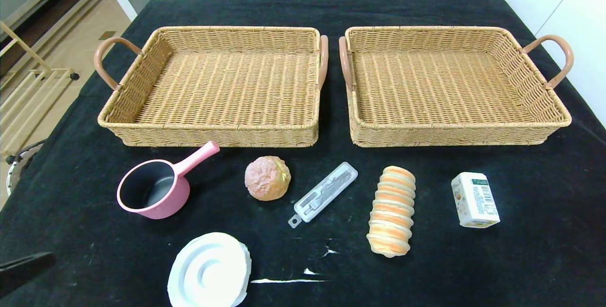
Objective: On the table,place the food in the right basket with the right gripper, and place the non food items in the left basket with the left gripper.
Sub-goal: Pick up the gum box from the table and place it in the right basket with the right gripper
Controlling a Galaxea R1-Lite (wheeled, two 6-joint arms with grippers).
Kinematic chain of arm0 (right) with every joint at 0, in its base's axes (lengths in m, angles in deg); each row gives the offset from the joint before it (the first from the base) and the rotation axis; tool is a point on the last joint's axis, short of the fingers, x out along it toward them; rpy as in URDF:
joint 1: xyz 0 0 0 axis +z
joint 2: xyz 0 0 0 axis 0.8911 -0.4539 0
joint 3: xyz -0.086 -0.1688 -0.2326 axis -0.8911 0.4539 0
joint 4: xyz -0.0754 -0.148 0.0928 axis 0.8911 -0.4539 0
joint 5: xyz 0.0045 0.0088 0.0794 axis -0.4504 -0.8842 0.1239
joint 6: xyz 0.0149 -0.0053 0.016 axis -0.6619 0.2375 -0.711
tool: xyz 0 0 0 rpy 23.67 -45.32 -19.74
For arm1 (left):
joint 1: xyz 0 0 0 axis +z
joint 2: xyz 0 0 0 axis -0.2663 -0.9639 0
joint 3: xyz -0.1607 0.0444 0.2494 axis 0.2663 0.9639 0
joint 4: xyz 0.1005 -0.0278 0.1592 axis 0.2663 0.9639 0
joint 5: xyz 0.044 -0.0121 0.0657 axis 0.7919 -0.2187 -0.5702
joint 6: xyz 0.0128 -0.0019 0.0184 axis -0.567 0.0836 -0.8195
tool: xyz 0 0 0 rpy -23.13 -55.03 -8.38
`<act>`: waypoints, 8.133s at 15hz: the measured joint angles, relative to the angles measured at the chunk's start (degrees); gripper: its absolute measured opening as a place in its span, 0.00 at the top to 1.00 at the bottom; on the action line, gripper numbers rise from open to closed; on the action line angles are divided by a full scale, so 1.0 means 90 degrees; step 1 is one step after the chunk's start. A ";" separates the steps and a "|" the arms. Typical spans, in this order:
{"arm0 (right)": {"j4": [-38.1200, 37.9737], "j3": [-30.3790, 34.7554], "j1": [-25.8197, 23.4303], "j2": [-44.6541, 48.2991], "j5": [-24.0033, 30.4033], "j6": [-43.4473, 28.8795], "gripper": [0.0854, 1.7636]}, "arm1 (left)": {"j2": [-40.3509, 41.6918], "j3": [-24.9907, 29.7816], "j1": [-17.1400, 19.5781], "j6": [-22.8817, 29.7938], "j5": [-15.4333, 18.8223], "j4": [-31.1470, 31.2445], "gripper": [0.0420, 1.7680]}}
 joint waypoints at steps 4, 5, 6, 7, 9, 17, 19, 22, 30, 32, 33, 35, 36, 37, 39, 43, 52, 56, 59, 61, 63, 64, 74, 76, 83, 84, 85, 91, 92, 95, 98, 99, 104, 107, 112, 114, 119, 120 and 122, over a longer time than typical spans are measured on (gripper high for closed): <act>0.0289 -0.0551 0.1268 -0.1112 -0.0473 -0.0131 0.03 | -0.1223 -0.0416 -0.1001 -0.0020 0.0080 -0.0309 0.03; 0.0481 -0.0658 0.1611 -0.1433 -0.0672 -0.0161 0.03 | -0.1569 -0.0462 -0.1124 -0.0033 0.0088 -0.0612 0.03; 0.0653 -0.0733 0.1788 -0.1690 -0.0767 -0.0183 0.03 | -0.1957 -0.0493 -0.1241 -0.0049 0.0091 -0.1008 0.03; 0.0956 -0.0821 0.1957 -0.2090 -0.0859 -0.0195 0.03 | -0.2319 -0.0515 -0.1321 -0.0058 0.0095 -0.1399 0.03; 0.1494 -0.0895 0.2116 -0.2635 -0.0913 -0.0187 0.03 | -0.3002 -0.0530 -0.1472 -0.0070 0.0098 -0.2120 0.03; 0.2125 -0.0978 0.2563 -0.3602 -0.1624 0.0031 0.03 | -0.3944 -0.0466 -0.1596 -0.0079 0.0046 -0.2725 0.03; 0.2188 -0.0977 0.2548 -0.3676 -0.1658 0.0019 0.03 | -0.3932 -0.0416 -0.1574 -0.0131 0.0046 -0.2725 0.03; 0.2104 -0.0989 0.2490 -0.3698 -0.1731 0.0019 0.03 | -0.3841 -0.0396 -0.1532 -0.0214 0.0049 -0.2720 0.03; -0.1699 -0.2863 0.2059 -0.3917 -0.3396 -0.0137 0.03 | -0.3608 -0.0423 -0.1440 -0.0214 0.0049 -0.2637 0.03; -0.2491 -0.3473 0.1960 -0.4179 -0.3595 -0.0205 0.03 | -0.3596 -0.0423 -0.1440 -0.0207 0.0043 -0.2635 0.03; -0.2758 -0.3749 0.1917 -0.4349 -0.3653 -0.0280 0.03 | -0.3592 -0.0423 -0.1433 -0.0205 0.0042 -0.2633 0.03; -0.3086 -0.4172 0.1848 -0.4735 -0.3705 -0.0505 0.03 | -0.3589 -0.0423 -0.1428 -0.0192 0.0042 -0.2625 0.03; -0.3175 -0.4344 0.1834 -0.4953 -0.3798 -0.0703 0.03 | -0.3589 -0.0425 -0.1428 -0.0190 0.0042 -0.2606 0.03; -0.3199 -0.4481 0.1822 -0.5177 -0.3916 -0.0914 0.03 | -0.3589 -0.0429 -0.1428 -0.0190 0.0042 -0.2584 0.03; -0.3214 -0.4723 0.1810 -0.5559 -0.4000 -0.1188 0.03 | -0.3584 -0.0442 -0.1428 -0.0187 0.0042 -0.2552 0.03; -0.3193 -0.4953 0.1780 -0.6114 -0.4027 -0.1497 0.03 | -0.3572 -0.0442 -0.1428 -0.0187 0.0039 -0.2545 0.03; -0.3163 -0.4956 0.1654 -0.6607 -0.4030 -0.1791 0.03 | -0.3526 -0.0444 -0.1428 -0.0186 0.0039 -0.2545 0.03; -0.3156 -0.4953 0.1648 -0.6698 -0.4020 -0.1919 0.03 | -0.3516 -0.0444 -0.1428 -0.0183 0.0039 -0.2545 0.03; -0.3151 -0.4956 0.1644 -0.6732 -0.4017 -0.1968 0.03 | -0.3510 -0.0444 -0.1428 -0.0183 0.0039 -0.2552 0.03; -0.3151 -0.4959 0.1644 -0.6741 -0.4015 -0.1968 0.14 | -0.3504 -0.0444 -0.1428 -0.0186 0.0039 -0.2555 0.03; -0.3151 -0.4959 0.1648 -0.6741 -0.4008 -0.1968 0.33 | -0.3504 -0.0444 -0.1421 -0.0186 0.0039 -0.2555 0.03; -0.3151 -0.4959 0.1651 -0.6744 -0.4003 -0.1965 0.42 | -0.3501 -0.0444 -0.1421 -0.0183 0.0039 -0.2555 0.03; -0.3141 -0.4906 0.1659 -0.6817 -0.4008 -0.1969 0.57 | -0.3497 -0.0425 -0.1418 -0.0199 0.0039 -0.2557 0.03; -0.3141 -0.4901 0.1663 -0.6821 -0.4009 -0.1968 0.57 | -0.3510 -0.0419 -0.1418 -0.0199 0.0039 -0.2548 0.03; -0.3202 -0.4910 0.1764 -0.6628 -0.3944 -0.1968 0.57 | -0.3523 -0.0413 -0.1396 -0.0202 0.0037 -0.2555 0.03; -0.3221 -0.4932 0.1785 -0.6537 -0.3947 -0.1968 0.57 | -0.3523 -0.0419 -0.1387 -0.0202 0.0034 -0.2560 0.03; -0.3251 -0.4952 0.1856 -0.6416 -0.3957 -0.1959 0.57 | -0.3522 -0.0419 -0.1382 -0.0205 0.0033 -0.2563 0.03; -0.4027 -0.6003 0.2016 -0.6089 -0.3986 -0.1902 0.57 | -0.3519 -0.0429 -0.1338 -0.0211 0.0033 -0.2567 0.03; -0.4204 -0.6338 0.2011 -0.6120 -0.3993 -0.1839 0.57 | -0.3519 -0.0429 -0.1326 -0.0211 0.0033 -0.2567 0.03; -0.4372 -0.7348 0.1917 -0.6447 -0.4015 -0.1757 0.57 | -0.3507 -0.0447 -0.1262 -0.0219 0.0030 -0.2599 0.03; -0.4477 -0.8437 0.1789 -0.6968 -0.4022 -0.1640 0.57 | -0.3495 -0.0454 -0.1212 -0.0223 0.0034 -0.2613 0.03; -0.4482 -0.8796 0.1742 -0.7149 -0.4022 -0.1571 0.57 | -0.3495 -0.0454 -0.1207 -0.0223 0.0034 -0.2613 0.03; -0.3763 -0.9743 0.1624 -0.7982 -0.4034 -0.1161 0.57 | -0.3497 -0.0456 -0.1203 -0.0221 0.0033 -0.2630 0.03; -0.2784 -0.9774 0.1540 -0.8349 -0.4032 -0.1157 0.57 | -0.3497 -0.0459 -0.1204 -0.0221 0.0033 -0.2635 0.03; -0.1723 -0.9751 0.1457 -0.8833 -0.4034 -0.1157 0.57 | -0.3510 -0.0462 -0.1203 -0.0221 0.0030 -0.2635 0.03; -0.1429 -0.9739 0.1440 -0.8980 -0.4036 -0.1145 0.57 | -0.3511 -0.0462 -0.1203 -0.0226 0.0033 -0.2635 0.03; -0.1153 -0.9700 0.1402 -0.9148 -0.4034 -0.1123 0.57 | -0.3504 -0.0465 -0.1195 -0.0233 0.0033 -0.2649 0.03; -0.1154 -0.9697 0.1403 -0.9158 -0.4036 -0.1123 0.57 | -0.3501 -0.0466 -0.1182 -0.0253 0.0030 -0.2652 0.03; -0.1159 -0.9694 0.1425 -0.9167 -0.4030 -0.1126 0.57 | -0.3501 -0.0466 -0.1166 -0.0282 0.0033 -0.2655 0.03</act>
